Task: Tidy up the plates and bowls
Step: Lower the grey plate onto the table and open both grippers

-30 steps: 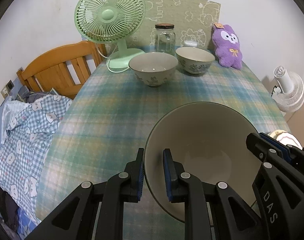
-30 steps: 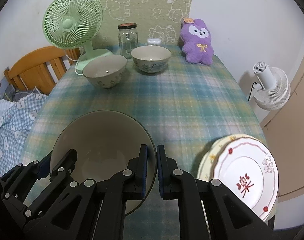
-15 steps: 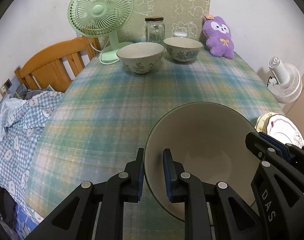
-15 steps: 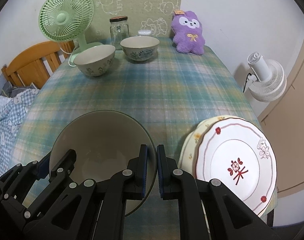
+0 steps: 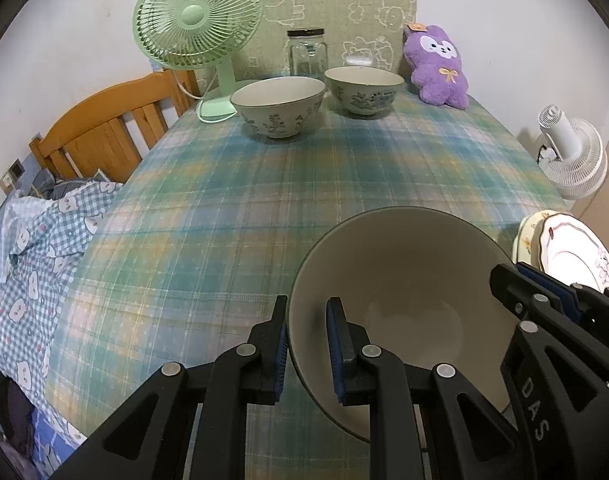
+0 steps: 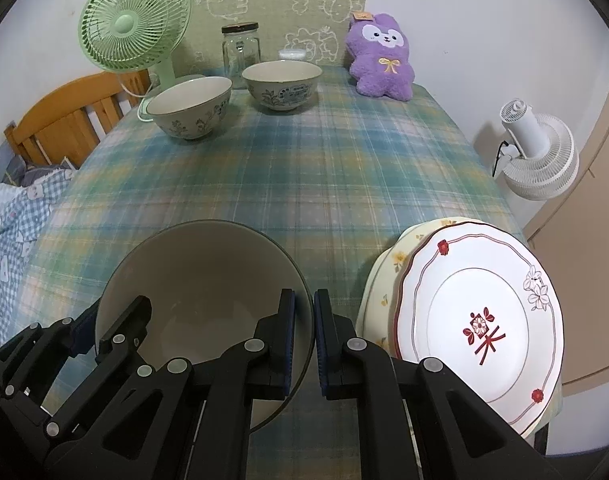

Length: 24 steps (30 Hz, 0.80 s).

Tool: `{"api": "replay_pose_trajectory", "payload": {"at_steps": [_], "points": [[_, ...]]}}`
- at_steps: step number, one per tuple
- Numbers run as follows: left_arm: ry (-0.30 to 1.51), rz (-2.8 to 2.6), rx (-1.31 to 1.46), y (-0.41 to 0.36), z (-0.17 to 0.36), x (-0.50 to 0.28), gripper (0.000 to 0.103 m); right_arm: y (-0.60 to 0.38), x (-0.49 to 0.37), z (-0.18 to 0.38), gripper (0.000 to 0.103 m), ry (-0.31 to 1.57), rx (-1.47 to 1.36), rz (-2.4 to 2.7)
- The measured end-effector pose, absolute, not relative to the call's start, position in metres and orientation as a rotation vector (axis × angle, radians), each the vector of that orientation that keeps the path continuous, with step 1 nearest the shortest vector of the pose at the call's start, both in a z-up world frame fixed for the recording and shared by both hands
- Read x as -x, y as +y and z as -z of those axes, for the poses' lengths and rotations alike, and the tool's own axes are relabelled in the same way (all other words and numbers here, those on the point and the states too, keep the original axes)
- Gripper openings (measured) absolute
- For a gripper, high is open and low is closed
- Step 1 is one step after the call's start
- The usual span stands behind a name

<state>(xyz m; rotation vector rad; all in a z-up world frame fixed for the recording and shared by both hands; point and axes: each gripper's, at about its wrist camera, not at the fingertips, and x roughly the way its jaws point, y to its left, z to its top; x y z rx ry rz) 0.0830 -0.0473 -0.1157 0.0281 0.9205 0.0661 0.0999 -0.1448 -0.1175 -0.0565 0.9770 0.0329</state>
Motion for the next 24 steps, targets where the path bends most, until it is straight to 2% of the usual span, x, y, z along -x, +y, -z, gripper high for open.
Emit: {"api": "replay_pose_trajectory", "payload": {"at_steps": [3, 5, 8, 10, 11, 12, 15, 24], "points": [[0.931, -0.054, -0.035, -0.049, 0.114, -0.083, 0.026, -0.145, -0.103, 0.118, 0.014, 0.992, 0.065, -0.041], [0.934, -0.063, -0.041, -0.049, 0.113, -0.084, 0.036, -0.144, -0.105, 0.118, 0.015, 1.003, 0.077, -0.046], [0.96, -0.061, -0.024, -0.048, 0.115, -0.086, 0.043, -0.142, -0.108, 0.119, 0.018, 1.025, 0.091, -0.059], [0.972, -0.055, -0.02, -0.048, 0.115, -0.086, 0.054, -0.142, -0.111, 0.12, 0.023, 1.041, 0.091, -0.078], [0.97, -0.053, -0.02, -0.048, 0.114, -0.086, 0.06, -0.143, -0.111, 0.119, 0.033, 1.039, 0.092, -0.078], [0.967, -0.054, -0.022, -0.048, 0.112, -0.086, 0.064, -0.144, -0.11, 0.118, 0.047, 1.036, 0.091, -0.08], [0.959, -0.066, -0.014, -0.046, 0.108, -0.087, 0.069, -0.148, -0.108, 0.111, 0.06, 1.008, 0.079, -0.072], [0.931, -0.075, 0.015, -0.045, 0.084, -0.086, 0.076, -0.158, -0.108, 0.085, 0.065, 0.986, 0.059, -0.08]]}}
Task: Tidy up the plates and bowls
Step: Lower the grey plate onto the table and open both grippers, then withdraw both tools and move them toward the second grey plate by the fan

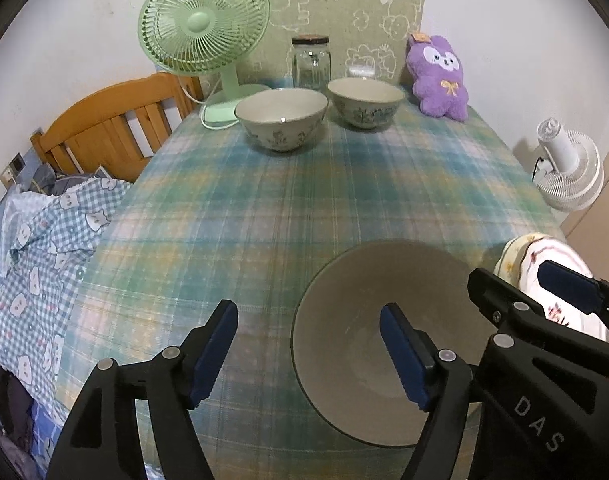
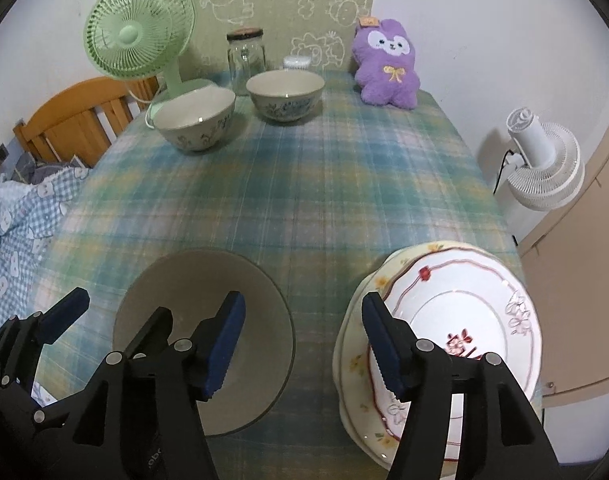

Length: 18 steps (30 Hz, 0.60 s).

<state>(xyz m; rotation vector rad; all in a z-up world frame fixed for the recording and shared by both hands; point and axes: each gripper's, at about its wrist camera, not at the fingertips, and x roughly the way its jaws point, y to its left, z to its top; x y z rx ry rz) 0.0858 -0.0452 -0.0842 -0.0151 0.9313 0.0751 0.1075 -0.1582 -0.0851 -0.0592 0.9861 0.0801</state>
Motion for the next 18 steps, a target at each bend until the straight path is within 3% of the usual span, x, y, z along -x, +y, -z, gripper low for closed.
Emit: {"api": "replay_pose_trajectory", "payload": {"at_steps": [18], "points": [[0.791, -0.128, 0.025, -0.049, -0.002, -0.07, 0.08, -0.165, -0.096, -0.008, 0.065, 0.843, 0.06, -0.151]]}}
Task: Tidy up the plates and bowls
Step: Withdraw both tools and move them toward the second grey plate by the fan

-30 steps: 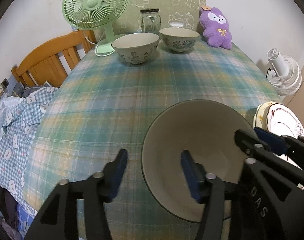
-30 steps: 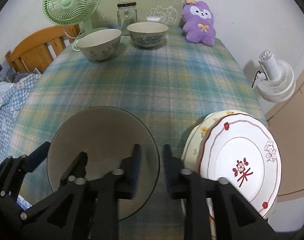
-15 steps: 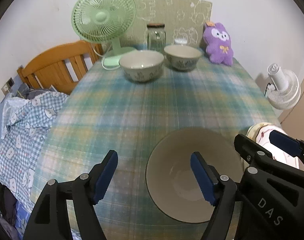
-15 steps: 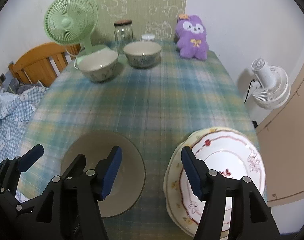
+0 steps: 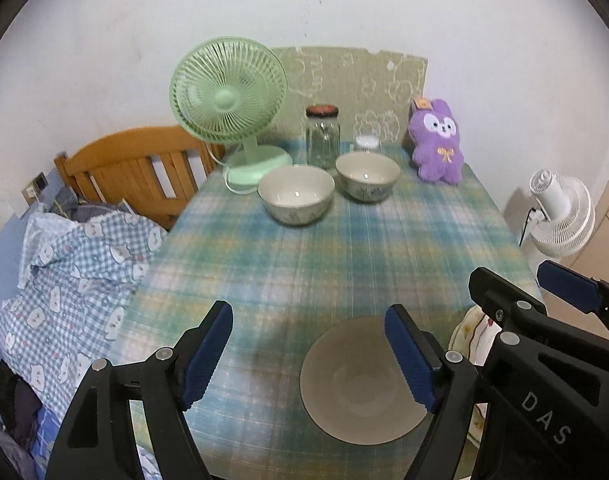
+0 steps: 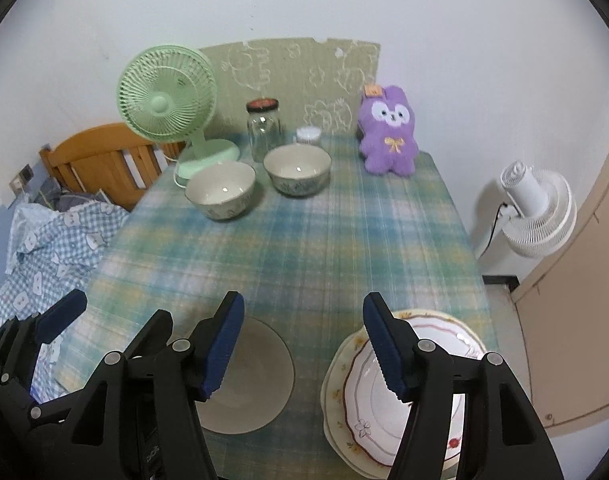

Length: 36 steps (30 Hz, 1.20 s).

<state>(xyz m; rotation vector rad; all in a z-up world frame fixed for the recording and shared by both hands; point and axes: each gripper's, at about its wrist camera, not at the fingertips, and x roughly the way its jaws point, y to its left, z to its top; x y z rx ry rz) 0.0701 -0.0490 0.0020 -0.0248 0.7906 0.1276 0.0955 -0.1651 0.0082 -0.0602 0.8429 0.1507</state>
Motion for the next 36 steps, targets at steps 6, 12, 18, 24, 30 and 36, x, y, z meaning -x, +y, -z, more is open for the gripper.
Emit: {"api": "replay_pose_trajectory", "payload": {"at_steps": [6, 12, 18, 24, 30, 36], "points": [[0.779, -0.132, 0.038, -0.046, -0.02, -0.068, 0.08, -0.164, -0.093, -0.028, 0.065, 0.81, 0.046, -0.184], [0.746, -0.142, 0.03, -0.042, -0.033, -0.071, 0.079, -0.159, -0.096, -0.042, 0.065, 0.779, 0.047, -0.201], [0.739, -0.147, 0.032, -0.033, -0.039, -0.079, 0.08, -0.148, -0.108, -0.049, 0.065, 0.766, 0.05, -0.198], [0.731, -0.128, 0.01, -0.02, -0.044, -0.097, 0.08, -0.132, -0.122, -0.053, 0.065, 0.75, 0.053, -0.166], [0.731, -0.111, 0.004, 0.0, -0.049, -0.12, 0.08, -0.115, -0.144, -0.058, 0.065, 0.757, 0.039, -0.175], [0.72, -0.077, 0.005, 0.016, -0.051, -0.146, 0.08, -0.098, -0.169, -0.061, 0.065, 0.74, 0.036, -0.148]]}}
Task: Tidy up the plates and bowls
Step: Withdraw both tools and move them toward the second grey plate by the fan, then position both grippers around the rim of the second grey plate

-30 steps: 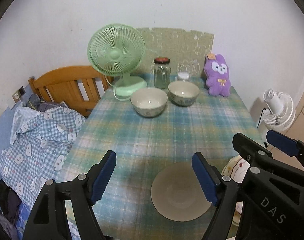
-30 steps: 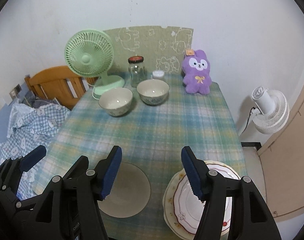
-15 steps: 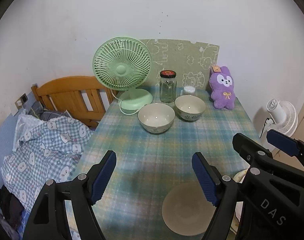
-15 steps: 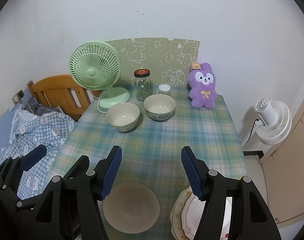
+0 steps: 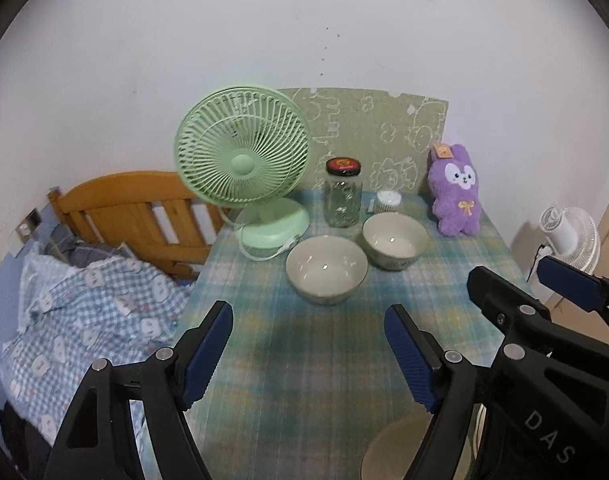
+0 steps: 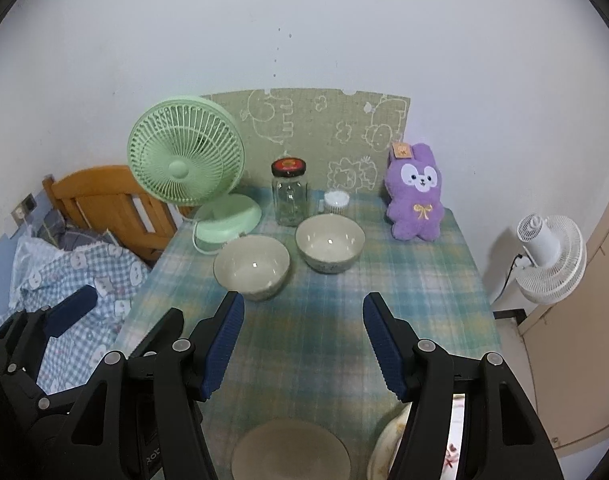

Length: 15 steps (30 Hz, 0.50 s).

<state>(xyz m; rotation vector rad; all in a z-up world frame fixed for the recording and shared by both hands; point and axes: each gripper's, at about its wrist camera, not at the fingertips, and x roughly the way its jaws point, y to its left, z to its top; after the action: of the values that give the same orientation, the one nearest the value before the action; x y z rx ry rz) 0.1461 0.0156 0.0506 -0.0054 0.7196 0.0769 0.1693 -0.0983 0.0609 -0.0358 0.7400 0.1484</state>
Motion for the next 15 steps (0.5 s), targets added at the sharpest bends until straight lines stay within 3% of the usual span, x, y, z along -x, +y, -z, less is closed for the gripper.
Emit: {"api": "replay_pose_trajectory", "payload": {"at_steps": [15], "points": [[0.756, -0.069, -0.004, 0.05, -0.025, -0.209, 0.08, -0.056, -0.234, -0.036, 0.07, 0.772, 0.088, -0.073]]}}
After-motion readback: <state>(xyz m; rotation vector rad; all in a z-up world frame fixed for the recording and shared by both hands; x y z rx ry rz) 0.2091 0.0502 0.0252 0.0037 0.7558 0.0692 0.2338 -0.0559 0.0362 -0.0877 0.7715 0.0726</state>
